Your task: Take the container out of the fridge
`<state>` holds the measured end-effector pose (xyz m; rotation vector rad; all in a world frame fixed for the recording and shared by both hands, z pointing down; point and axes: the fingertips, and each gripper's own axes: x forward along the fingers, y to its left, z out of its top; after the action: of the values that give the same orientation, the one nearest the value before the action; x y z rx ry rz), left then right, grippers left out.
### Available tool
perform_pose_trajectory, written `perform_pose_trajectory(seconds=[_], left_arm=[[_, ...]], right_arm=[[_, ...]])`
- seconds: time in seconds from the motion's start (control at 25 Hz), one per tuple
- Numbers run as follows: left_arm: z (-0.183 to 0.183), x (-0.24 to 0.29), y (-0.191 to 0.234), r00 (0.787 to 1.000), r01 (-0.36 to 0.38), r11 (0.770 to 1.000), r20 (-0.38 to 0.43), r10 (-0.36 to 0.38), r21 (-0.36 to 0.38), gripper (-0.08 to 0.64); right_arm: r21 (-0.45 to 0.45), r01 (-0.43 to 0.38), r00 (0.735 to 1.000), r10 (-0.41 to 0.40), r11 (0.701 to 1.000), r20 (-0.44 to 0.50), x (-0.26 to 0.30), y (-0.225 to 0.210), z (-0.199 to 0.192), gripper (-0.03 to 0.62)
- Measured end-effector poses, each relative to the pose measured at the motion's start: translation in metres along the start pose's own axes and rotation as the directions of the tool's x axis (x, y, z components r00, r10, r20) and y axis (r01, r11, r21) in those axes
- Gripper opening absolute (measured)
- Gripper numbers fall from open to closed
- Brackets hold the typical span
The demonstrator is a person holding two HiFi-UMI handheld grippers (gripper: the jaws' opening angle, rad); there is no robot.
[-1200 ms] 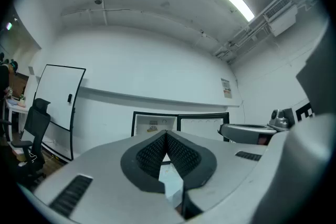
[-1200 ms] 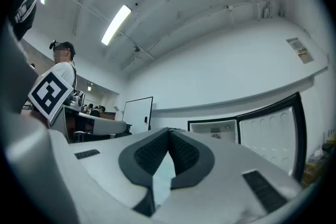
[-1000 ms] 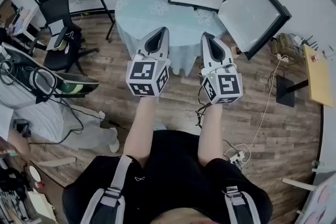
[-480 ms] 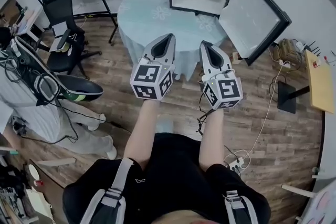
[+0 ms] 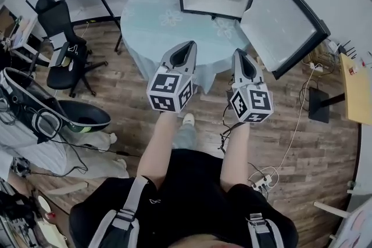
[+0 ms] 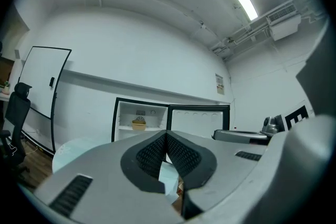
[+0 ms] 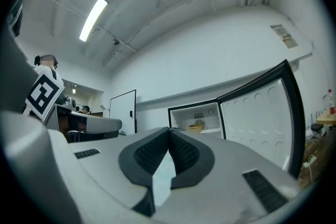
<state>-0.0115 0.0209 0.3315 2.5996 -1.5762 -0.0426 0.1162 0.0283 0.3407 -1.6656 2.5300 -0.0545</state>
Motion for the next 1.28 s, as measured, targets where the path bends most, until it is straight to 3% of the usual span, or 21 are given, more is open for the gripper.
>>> perform_pose_trajectory(seconds=[0.12, 0.28, 0.48, 0.6, 0.72, 0.84, 1.16, 1.28], left_arm=[[-0.004, 0.036, 0.018, 0.999, 0.015, 1.000, -0.029, -0.015, 0.000, 0.000], [-0.010, 0.081, 0.037, 0.996, 0.058, 0.998, -0.075, -0.056, 0.035, 0.000], [0.002, 0.122, 0.096, 0.995, -0.027, 0.994, -0.092, 0.037, 0.108, 0.000], [0.007, 0.142, 0.127, 0.997, -0.040, 0.997, -0.063, 0.044, 0.067, 0.000], [0.000, 0.156, 0.163, 0.992, -0.083, 0.996, -0.092, 0.084, 0.014, 0.000], [0.006, 0.167, 0.182, 0.992, -0.096, 0.995, -0.089, 0.095, -0.010, 0.000], [0.002, 0.211, 0.171, 0.996, 0.017, 1.000, -0.083, -0.018, -0.022, 0.001], [-0.004, 0.230, 0.159, 0.991, 0.068, 0.996, -0.120, -0.061, 0.057, 0.001]], right_arm=[[0.038, 0.016, 1.000, -0.015, 0.999, -0.010, 0.032, -0.017, -0.012, 0.006], [0.110, 0.097, 0.995, -0.095, 0.989, -0.029, 0.081, -0.052, -0.030, 0.006], [0.074, 0.136, 0.989, -0.131, 0.988, -0.070, 0.146, -0.065, -0.033, 0.006], [0.041, 0.088, 0.994, -0.085, 0.995, -0.071, 0.191, -0.053, -0.030, 0.006], [-0.006, 0.024, 0.996, -0.024, 1.000, -0.087, 0.223, -0.036, -0.033, 0.007], [-0.025, 0.054, 0.995, -0.056, 0.998, -0.085, 0.238, -0.052, -0.025, 0.006], [-0.082, 0.105, 0.987, -0.114, 0.991, -0.113, 0.253, -0.077, -0.021, 0.008], [-0.115, 0.092, 0.986, -0.107, 0.989, -0.130, 0.259, -0.082, -0.023, 0.008]])
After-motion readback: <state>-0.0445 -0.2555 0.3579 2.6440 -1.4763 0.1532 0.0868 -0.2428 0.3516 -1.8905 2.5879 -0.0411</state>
